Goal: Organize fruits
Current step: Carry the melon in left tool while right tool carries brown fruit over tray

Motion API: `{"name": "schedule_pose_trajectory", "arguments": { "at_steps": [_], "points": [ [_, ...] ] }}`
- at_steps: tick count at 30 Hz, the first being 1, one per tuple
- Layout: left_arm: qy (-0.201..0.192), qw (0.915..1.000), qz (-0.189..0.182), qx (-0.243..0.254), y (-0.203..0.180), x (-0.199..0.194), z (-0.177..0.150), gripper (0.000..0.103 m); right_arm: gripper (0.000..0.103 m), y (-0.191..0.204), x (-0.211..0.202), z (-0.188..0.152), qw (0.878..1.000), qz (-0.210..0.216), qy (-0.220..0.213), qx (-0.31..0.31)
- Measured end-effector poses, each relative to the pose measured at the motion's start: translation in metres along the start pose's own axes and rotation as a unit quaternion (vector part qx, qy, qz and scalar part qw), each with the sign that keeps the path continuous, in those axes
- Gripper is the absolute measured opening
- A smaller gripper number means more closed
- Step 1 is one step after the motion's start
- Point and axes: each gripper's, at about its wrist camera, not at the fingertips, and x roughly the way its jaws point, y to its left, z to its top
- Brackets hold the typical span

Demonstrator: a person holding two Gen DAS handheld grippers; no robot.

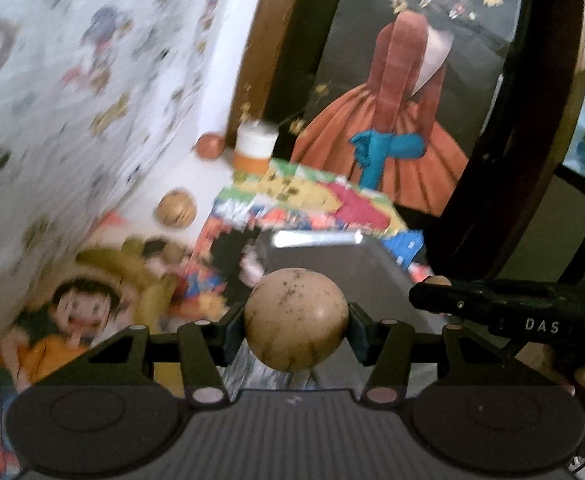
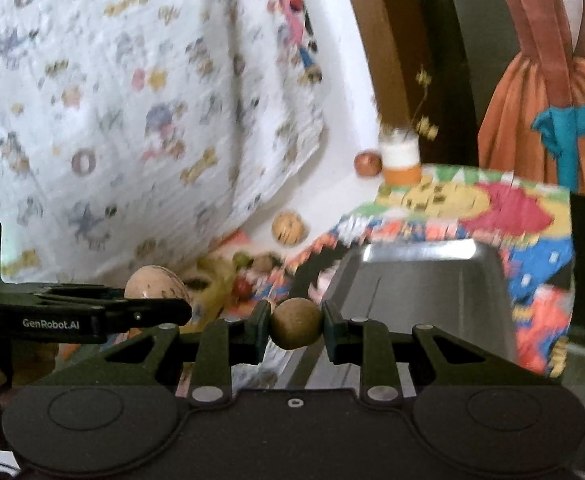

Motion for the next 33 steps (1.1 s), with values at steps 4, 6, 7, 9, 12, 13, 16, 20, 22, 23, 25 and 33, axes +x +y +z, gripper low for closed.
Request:
{"name": "schedule_pose_trajectory", "arguments": {
  "at_steps": [4,6,7,9,12,13,16,20,22,23,25,33],
  "points": [
    [-0.023,0.9997,-0.006,0.007,-0.006,0.010,0.027,0.058,0.030,-0.009,0.000,0.027,0.999,-0.011,-0.021,-0.025],
    [-0.027,0.9996,-0.010,0.005,-0.006,0.018,0.040,0.058,0.030,-0.016,0.006,0.037,0.999,-0.022,-0.025,-0.037],
    [-0.030,0.9995,-0.010,0.004,-0.006,0.023,0.046,0.058,0.030,-0.021,0.010,0.040,0.998,-0.027,-0.025,-0.041],
    [-0.035,0.9993,-0.010,0.005,-0.005,0.034,0.057,0.058,0.030,-0.031,0.021,0.046,0.998,-0.037,-0.023,-0.047],
    [-0.034,0.9994,-0.010,0.006,-0.005,0.057,0.070,0.058,0.030,-0.046,0.041,0.050,0.997,-0.054,-0.016,-0.052],
    [-0.031,0.9994,-0.011,0.006,-0.005,0.065,0.073,0.058,0.030,-0.052,0.048,0.051,0.997,-0.059,-0.013,-0.053],
    [-0.021,0.9996,-0.018,0.006,-0.005,0.094,0.079,0.058,0.030,-0.070,0.068,0.050,0.996,-0.073,-0.001,-0.053],
    [-0.001,0.9996,-0.027,0.005,-0.003,0.130,0.078,0.058,0.030,-0.091,0.092,0.044,0.995,-0.086,0.017,-0.045],
    [0.008,0.9995,-0.030,0.005,-0.002,0.144,0.075,0.058,0.030,-0.099,0.103,0.040,0.994,-0.094,0.027,-0.047],
    [0.014,0.9994,-0.032,0.004,-0.002,0.151,0.073,0.058,0.030,-0.102,0.108,0.037,0.994,-0.097,0.032,-0.048],
    [0.026,0.9991,-0.034,0.004,0.000,0.166,0.069,0.058,0.030,-0.108,0.118,0.033,0.992,-0.103,0.041,-0.053],
    [0.059,0.9975,-0.038,0.007,0.003,0.208,0.056,0.058,0.030,-0.126,0.147,0.018,0.988,-0.119,0.075,-0.058]
  ]
}}
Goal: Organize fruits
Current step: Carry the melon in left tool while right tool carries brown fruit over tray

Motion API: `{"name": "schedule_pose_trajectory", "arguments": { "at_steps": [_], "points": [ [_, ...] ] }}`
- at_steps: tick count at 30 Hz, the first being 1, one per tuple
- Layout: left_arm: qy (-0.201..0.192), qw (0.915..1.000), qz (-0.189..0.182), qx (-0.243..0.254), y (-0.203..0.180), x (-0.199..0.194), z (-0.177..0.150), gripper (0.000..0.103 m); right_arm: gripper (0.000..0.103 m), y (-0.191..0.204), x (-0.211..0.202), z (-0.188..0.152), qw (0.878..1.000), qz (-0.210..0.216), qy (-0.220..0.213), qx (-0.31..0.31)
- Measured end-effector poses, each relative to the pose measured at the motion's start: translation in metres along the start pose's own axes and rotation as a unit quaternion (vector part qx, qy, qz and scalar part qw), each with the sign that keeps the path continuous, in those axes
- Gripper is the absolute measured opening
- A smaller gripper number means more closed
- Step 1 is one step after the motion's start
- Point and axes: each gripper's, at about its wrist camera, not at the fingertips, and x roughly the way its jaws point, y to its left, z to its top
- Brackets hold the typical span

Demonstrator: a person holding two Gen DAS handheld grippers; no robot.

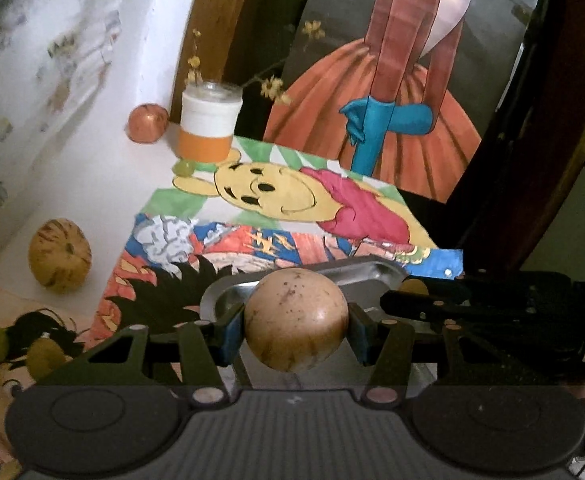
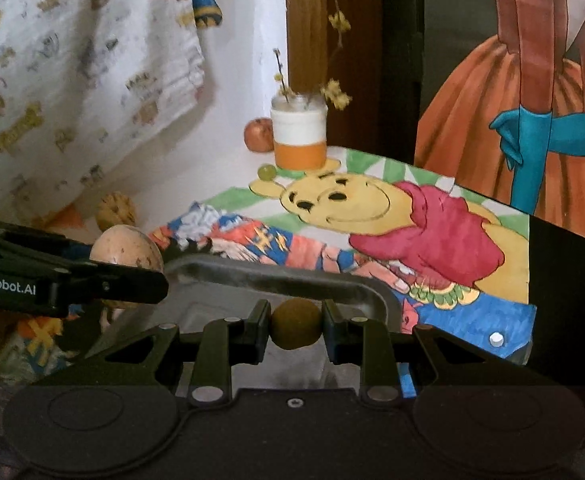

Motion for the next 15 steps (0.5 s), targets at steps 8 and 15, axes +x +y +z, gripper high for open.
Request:
{"name": "schedule_pose_trajectory", "arguments": {
  "at_steps": [8,15],
  "points": [
    [0.013,0.9999,-0.001,0.009,-0.002,0.019,-0.005,0.058,0.030,-0.002,0.014,-0.006,1.000,-0.005,0.020,-0.002],
    [0.018,0.9998,0.001,0.012,-0.002,0.024,-0.007,0.058,0.030,-0.001,0.017,-0.009,1.000,-0.010,0.026,-0.005]
  ]
}}
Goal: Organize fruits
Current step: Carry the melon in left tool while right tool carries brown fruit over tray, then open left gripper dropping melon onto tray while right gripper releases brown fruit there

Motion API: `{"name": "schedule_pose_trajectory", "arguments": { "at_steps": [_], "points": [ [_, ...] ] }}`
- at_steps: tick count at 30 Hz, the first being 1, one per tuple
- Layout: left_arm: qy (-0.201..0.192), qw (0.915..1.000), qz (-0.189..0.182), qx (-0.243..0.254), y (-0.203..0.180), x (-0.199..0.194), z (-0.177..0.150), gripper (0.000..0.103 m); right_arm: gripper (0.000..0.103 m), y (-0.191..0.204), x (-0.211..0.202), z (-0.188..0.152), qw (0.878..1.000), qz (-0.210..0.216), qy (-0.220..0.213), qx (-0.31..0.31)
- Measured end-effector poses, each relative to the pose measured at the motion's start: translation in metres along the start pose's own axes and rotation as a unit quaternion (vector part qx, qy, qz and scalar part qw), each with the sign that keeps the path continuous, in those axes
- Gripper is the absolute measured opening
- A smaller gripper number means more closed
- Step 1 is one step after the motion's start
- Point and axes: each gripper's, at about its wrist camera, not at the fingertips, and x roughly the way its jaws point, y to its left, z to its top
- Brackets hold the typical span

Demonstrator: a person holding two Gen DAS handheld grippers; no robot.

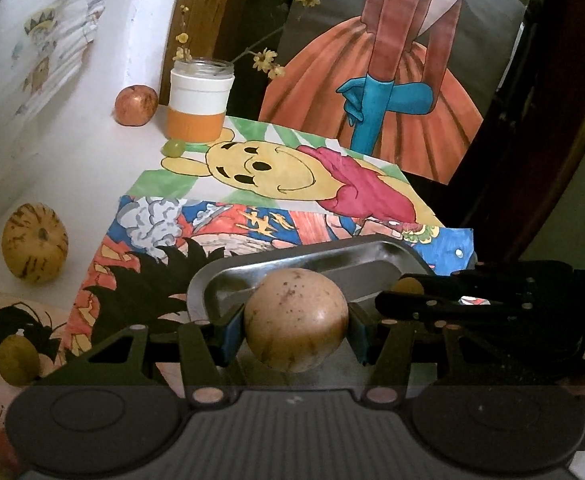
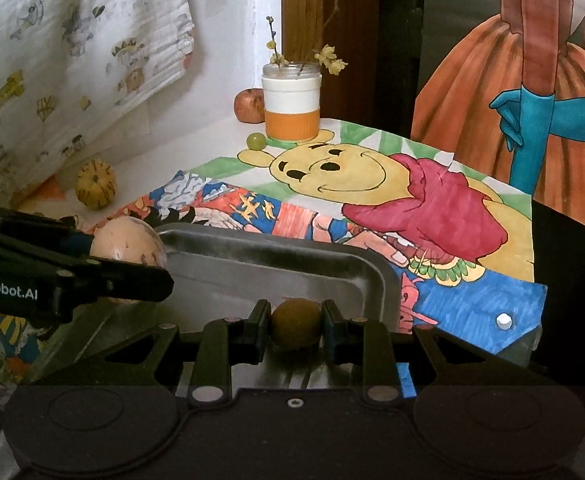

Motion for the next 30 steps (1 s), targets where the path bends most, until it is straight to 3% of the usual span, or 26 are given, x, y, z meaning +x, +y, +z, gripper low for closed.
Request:
{"name": "schedule_pose_trajectory", "arguments": {
  "at_steps": [18,23,25,30],
  "points": [
    [0.022,0.9997,0.009,-0.007,0.003,0.008,-0.004,0.058,0.032,0.000,-0.002,-0.003,1.000,-0.009,0.002,0.002],
    [0.021,0.9997,0.008,-0.011,0.003,0.007,-0.004,0.059,0.042,0.000,-0.006,-0.005,1.000,-0.013,0.001,0.006],
    [0.018,0.9996,0.001,-0.020,0.004,0.005,-0.005,0.066,0.045,0.000,-0.009,-0.007,1.000,-0.015,0.001,0.008],
    [0.013,0.9993,-0.003,-0.034,0.003,-0.003,-0.006,0.070,0.054,0.003,-0.021,-0.011,1.000,-0.020,-0.004,0.007]
  ]
}}
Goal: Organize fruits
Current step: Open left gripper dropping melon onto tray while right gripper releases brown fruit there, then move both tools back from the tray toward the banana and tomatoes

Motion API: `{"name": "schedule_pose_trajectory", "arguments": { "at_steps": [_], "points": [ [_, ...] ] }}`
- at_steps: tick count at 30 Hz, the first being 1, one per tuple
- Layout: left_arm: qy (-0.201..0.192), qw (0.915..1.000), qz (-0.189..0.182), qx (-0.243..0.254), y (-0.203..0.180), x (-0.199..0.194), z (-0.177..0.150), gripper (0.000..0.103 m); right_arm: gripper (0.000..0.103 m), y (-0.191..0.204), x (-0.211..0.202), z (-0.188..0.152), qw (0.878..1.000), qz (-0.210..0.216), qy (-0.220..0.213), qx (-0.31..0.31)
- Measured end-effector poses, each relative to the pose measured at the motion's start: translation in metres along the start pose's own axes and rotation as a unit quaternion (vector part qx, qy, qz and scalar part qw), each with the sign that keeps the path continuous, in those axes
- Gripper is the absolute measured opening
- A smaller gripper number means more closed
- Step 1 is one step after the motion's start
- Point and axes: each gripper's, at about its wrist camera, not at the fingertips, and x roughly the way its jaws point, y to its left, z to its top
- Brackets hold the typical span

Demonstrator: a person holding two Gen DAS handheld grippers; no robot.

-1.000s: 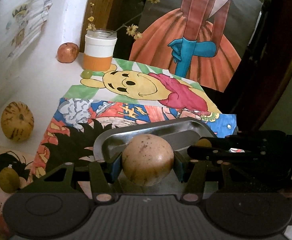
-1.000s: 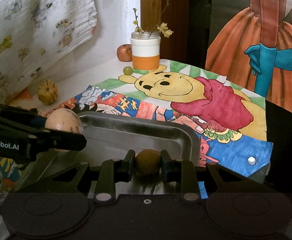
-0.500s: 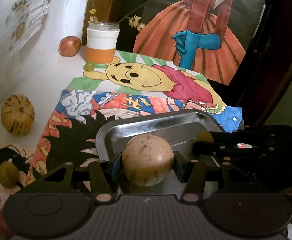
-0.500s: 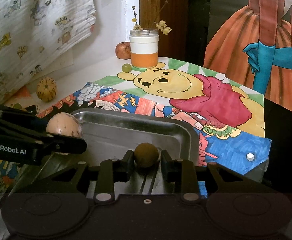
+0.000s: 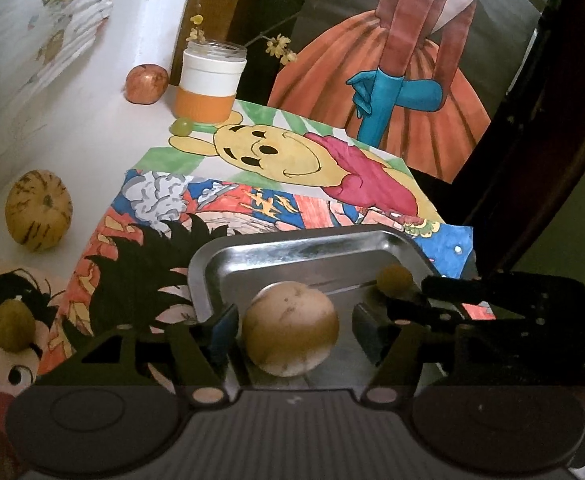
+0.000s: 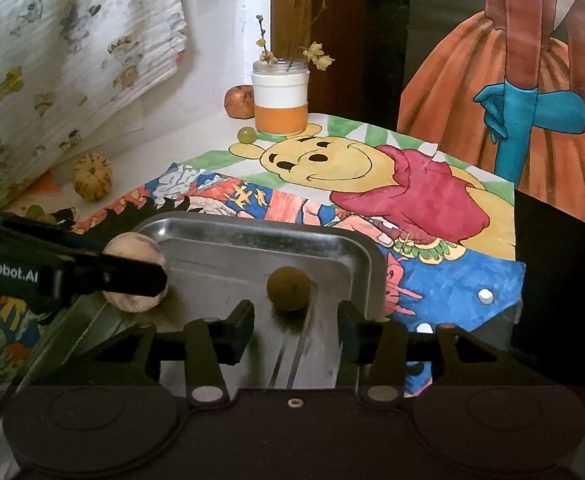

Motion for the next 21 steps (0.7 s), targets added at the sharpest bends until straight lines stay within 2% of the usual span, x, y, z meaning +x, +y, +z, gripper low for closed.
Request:
{"name": "schedule_pose_trajectory", "arguments": {
  "at_steps": [7,13,16,21],
  "points": [
    [-0.025,0.9995,0.004,-0.018,-0.004,-0.030,-0.003,0.088,0.072,0.010,-0.030,-0.005,1.000,-0.012,-0.018,-0.007],
    [-0.051,0.9980,0.023,-0.028,-0.006,-0.066,-0.011,0.102,0.089,0.022,-0.061,-0.011,0.999,-0.012,-0.033,0.001],
    [-0.063,0.9969,0.036,-0.030,-0.005,-0.087,-0.020,0.103,0.098,0.029,-0.077,-0.016,0.999,-0.011,-0.039,0.007],
    [-0.076,0.9944,0.066,-0.032,-0.002,-0.122,-0.039,0.103,0.102,0.042,-0.102,-0.025,0.999,-0.006,-0.044,0.018]
  ]
}}
